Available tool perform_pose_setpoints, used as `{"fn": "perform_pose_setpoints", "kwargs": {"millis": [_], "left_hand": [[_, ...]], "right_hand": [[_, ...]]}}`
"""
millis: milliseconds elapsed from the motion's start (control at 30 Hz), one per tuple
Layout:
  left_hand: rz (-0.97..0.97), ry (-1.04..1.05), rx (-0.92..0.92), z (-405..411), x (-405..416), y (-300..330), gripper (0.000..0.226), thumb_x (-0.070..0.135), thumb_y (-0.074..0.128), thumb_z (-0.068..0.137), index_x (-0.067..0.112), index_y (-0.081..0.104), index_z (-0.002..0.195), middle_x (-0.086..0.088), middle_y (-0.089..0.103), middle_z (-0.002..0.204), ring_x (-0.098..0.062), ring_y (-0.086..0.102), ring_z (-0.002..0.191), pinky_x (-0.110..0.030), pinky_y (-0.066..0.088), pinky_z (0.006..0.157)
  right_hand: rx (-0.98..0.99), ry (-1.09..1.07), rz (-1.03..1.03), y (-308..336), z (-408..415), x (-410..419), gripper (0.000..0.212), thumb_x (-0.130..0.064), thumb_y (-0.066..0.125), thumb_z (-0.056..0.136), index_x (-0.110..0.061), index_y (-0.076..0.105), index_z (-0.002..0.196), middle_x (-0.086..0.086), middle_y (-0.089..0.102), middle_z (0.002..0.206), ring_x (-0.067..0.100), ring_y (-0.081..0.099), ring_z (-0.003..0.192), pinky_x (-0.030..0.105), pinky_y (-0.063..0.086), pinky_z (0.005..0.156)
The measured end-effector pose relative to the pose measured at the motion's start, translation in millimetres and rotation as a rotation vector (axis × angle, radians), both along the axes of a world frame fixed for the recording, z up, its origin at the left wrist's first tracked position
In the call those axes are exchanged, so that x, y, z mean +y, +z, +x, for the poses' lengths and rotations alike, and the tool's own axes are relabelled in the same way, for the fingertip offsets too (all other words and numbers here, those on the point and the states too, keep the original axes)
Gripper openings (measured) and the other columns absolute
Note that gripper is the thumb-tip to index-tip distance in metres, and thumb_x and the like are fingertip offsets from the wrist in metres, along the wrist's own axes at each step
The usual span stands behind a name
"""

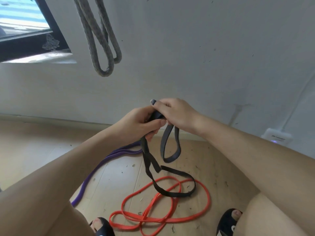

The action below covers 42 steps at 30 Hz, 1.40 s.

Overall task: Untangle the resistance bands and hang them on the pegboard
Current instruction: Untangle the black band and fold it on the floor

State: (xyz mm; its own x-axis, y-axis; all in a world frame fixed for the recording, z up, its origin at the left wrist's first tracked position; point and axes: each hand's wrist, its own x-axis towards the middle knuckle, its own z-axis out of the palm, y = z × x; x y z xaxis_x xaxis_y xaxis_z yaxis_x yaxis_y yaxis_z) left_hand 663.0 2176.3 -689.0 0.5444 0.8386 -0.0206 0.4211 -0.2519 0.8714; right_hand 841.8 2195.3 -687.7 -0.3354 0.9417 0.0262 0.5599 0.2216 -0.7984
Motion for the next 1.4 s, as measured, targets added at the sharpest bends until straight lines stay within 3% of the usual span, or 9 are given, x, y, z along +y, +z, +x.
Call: {"fn": "perform_pose_setpoints", "kwargs": {"millis": [300,467,667,767,900,1033,1167,1300,1400], "left_hand": [[0.028,0.029,0.046,-10.1,7.6,-5.1,0.008,0.030,0.064,0.101,0.029,0.057,0.106,0.007,0.065,0.074,-0.018,0.064,0.077,-0.041,0.055,0.080],[0.110,0.067,0.071,-1.5,1.9,-3.9,0.006,0.023,0.062,0.102,0.021,0.058,0.098,0.008,0.060,0.059,-0.006,0.055,0.054,-0.021,0.048,0.059],[0.075,0.039,0.014,1.4,1.6,-2.8,0.007,0.014,0.061,0.102,0.018,0.060,0.107,0.002,0.069,0.081,-0.016,0.069,0.070,-0.033,0.060,0.075],[0.099,0.029,0.000,6.5,-2.4,-3.9,0.023,0.008,0.065,0.098,0.025,0.058,0.111,0.005,0.071,0.093,-0.016,0.074,0.076,-0.033,0.063,0.080],[0.025,0.086,-0.047,-1.6,2.5,-4.5,0.030,0.009,0.074,0.092,0.015,0.056,0.115,0.000,0.069,0.104,-0.022,0.077,0.086,-0.043,0.064,0.084],[0.048,0.038,0.025,-3.9,3.8,-6.4,0.016,0.017,0.071,0.096,0.019,0.059,0.106,0.000,0.068,0.100,-0.021,0.076,0.090,-0.036,0.062,0.084],[0.014,0.029,0.039,-1.2,4.7,-6.1,0.017,0.027,0.065,0.098,0.018,0.058,0.111,-0.002,0.074,0.093,-0.017,0.076,0.090,-0.032,0.061,0.084],[0.122,0.081,0.059,-3.4,3.8,-2.4,0.012,0.029,0.068,0.098,0.024,0.057,0.096,0.004,0.061,0.060,-0.014,0.060,0.055,-0.024,0.050,0.058],[0.129,0.089,0.024,-4.9,2.7,-1.3,0.010,0.025,0.066,0.099,0.023,0.057,0.096,0.005,0.056,0.058,-0.012,0.055,0.054,-0.025,0.049,0.057]], "right_hand": [[0.145,-0.238,0.278,24.8,29.5,14.3,0.041,-0.040,0.071,0.093,-0.012,0.058,0.067,-0.009,0.043,0.054,0.004,0.038,0.049,0.021,0.034,0.054],[-0.063,-0.216,0.172,15.7,37.4,19.0,0.041,-0.041,0.063,0.098,-0.014,0.054,0.069,-0.006,0.048,0.058,0.007,0.043,0.050,0.017,0.036,0.050],[-0.044,-0.035,0.009,9.1,19.6,7.5,0.059,-0.052,0.037,0.105,-0.008,0.066,0.079,0.000,0.069,0.071,0.023,0.063,0.073,0.042,0.051,0.078],[-0.072,0.004,0.075,6.9,11.2,4.7,0.056,-0.056,0.045,0.101,-0.008,0.067,0.083,0.002,0.069,0.074,0.018,0.064,0.072,0.040,0.051,0.073],[-0.025,-0.034,0.191,14.6,14.3,2.9,0.053,-0.043,0.057,0.101,-0.002,0.052,0.069,-0.001,0.042,0.056,0.012,0.040,0.052,0.029,0.035,0.055],[0.096,-0.098,0.221,24.1,20.1,4.4,0.053,-0.041,0.063,0.099,-0.001,0.052,0.067,-0.004,0.040,0.053,0.012,0.041,0.050,0.035,0.041,0.054],[0.073,-0.174,0.290,27.5,28.5,7.9,0.049,-0.037,0.064,0.098,-0.005,0.054,0.063,-0.007,0.040,0.051,0.008,0.035,0.048,0.021,0.032,0.052],[-0.018,-0.180,0.266,24.8,29.5,8.9,0.043,-0.040,0.060,0.100,-0.004,0.063,0.076,0.001,0.053,0.060,0.014,0.047,0.054,0.033,0.041,0.055],[0.027,-0.137,0.128,21.7,22.9,2.8,0.054,-0.048,0.047,0.105,-0.003,0.063,0.080,-0.008,0.058,0.058,0.007,0.049,0.052,0.032,0.042,0.057]]}}
